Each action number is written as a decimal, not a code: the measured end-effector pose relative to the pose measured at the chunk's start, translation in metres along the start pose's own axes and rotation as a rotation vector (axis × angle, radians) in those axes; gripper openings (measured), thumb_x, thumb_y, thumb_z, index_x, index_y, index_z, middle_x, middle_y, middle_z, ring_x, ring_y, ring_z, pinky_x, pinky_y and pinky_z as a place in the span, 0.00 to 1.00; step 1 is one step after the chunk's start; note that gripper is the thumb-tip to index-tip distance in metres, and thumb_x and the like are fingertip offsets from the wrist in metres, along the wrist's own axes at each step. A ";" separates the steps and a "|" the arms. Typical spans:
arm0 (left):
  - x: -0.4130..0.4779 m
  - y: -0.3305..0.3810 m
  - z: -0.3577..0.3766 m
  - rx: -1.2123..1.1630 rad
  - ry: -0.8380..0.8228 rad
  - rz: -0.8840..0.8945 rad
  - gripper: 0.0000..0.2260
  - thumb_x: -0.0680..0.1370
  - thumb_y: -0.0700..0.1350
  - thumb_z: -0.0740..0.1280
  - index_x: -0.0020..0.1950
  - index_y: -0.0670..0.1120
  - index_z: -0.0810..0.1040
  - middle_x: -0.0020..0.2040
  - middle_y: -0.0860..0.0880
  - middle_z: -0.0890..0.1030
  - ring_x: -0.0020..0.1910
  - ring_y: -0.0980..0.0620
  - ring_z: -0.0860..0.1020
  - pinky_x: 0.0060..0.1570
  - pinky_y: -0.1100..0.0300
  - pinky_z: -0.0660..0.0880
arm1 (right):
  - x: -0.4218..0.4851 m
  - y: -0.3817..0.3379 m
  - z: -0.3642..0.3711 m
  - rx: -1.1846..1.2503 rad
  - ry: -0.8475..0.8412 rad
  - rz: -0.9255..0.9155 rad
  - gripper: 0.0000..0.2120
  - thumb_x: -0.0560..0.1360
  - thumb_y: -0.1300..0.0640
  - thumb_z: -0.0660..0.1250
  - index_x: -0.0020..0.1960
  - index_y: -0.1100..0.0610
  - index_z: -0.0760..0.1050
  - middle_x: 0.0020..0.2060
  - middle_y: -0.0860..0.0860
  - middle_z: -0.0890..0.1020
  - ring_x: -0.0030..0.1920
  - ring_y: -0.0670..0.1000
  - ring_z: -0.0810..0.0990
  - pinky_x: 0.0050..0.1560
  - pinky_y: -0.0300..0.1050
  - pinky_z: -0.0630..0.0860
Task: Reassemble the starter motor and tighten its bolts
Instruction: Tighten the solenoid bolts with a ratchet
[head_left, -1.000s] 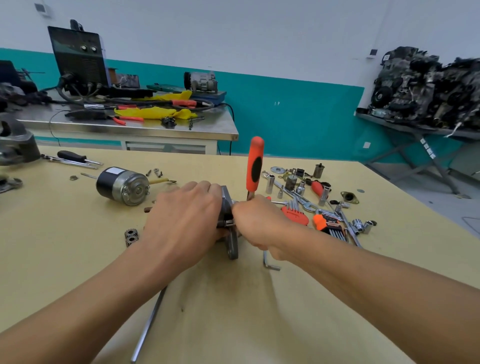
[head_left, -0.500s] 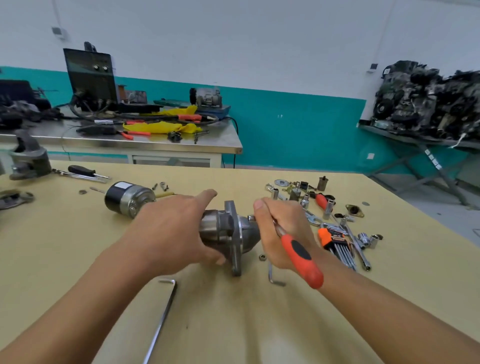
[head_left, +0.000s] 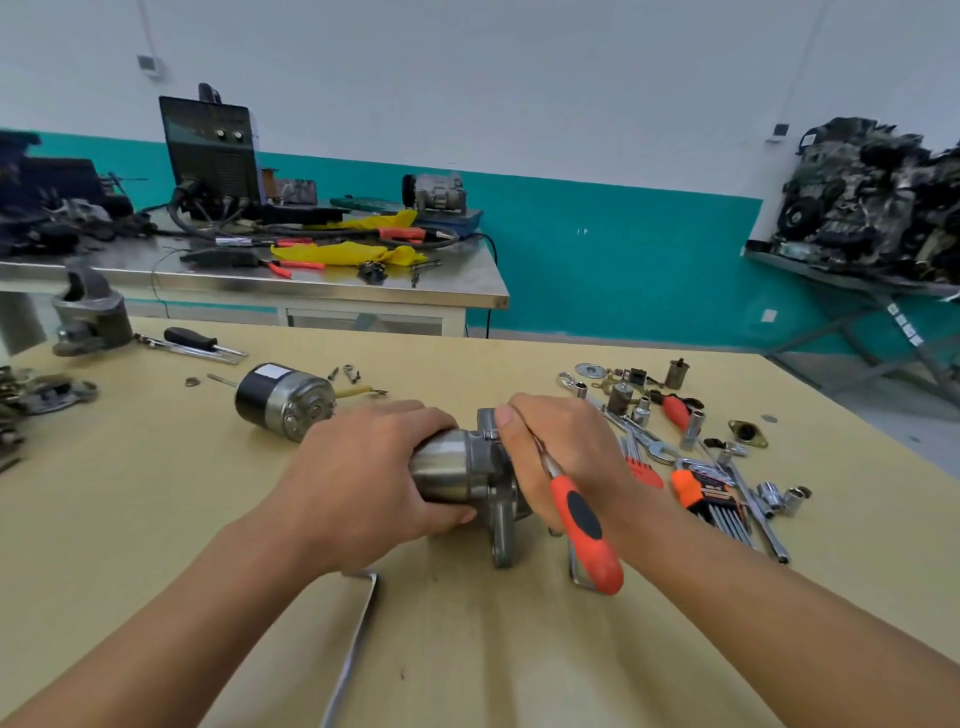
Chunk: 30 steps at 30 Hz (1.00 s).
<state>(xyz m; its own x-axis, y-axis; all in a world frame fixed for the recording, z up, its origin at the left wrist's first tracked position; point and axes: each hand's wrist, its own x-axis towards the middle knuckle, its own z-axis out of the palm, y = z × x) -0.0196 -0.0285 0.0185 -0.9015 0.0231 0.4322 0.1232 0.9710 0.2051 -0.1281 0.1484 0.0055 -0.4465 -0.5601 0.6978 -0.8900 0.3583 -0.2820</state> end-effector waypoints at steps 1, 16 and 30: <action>0.000 0.001 -0.001 0.007 -0.008 0.004 0.23 0.65 0.68 0.72 0.56 0.60 0.77 0.44 0.61 0.76 0.45 0.57 0.75 0.42 0.55 0.74 | -0.001 0.000 0.000 -0.015 0.026 -0.036 0.17 0.82 0.54 0.57 0.35 0.57 0.69 0.27 0.47 0.69 0.27 0.54 0.71 0.29 0.55 0.70; 0.002 0.006 -0.002 0.107 -0.017 0.037 0.23 0.69 0.64 0.73 0.60 0.59 0.76 0.51 0.59 0.79 0.50 0.53 0.78 0.47 0.54 0.75 | 0.004 0.005 0.005 0.292 -0.185 0.304 0.28 0.84 0.45 0.55 0.29 0.57 0.66 0.24 0.48 0.68 0.27 0.48 0.68 0.32 0.55 0.70; 0.002 0.003 0.001 0.098 -0.004 0.054 0.22 0.70 0.65 0.72 0.61 0.59 0.75 0.51 0.58 0.79 0.50 0.52 0.78 0.47 0.52 0.76 | 0.019 -0.008 -0.003 0.263 -0.245 0.508 0.29 0.83 0.39 0.50 0.33 0.56 0.69 0.17 0.42 0.67 0.24 0.43 0.69 0.30 0.37 0.68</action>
<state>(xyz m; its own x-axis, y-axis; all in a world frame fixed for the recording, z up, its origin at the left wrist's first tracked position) -0.0218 -0.0256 0.0189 -0.8966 0.0765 0.4362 0.1301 0.9870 0.0945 -0.1296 0.1373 0.0231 -0.8005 -0.5344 0.2713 -0.5399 0.4464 -0.7136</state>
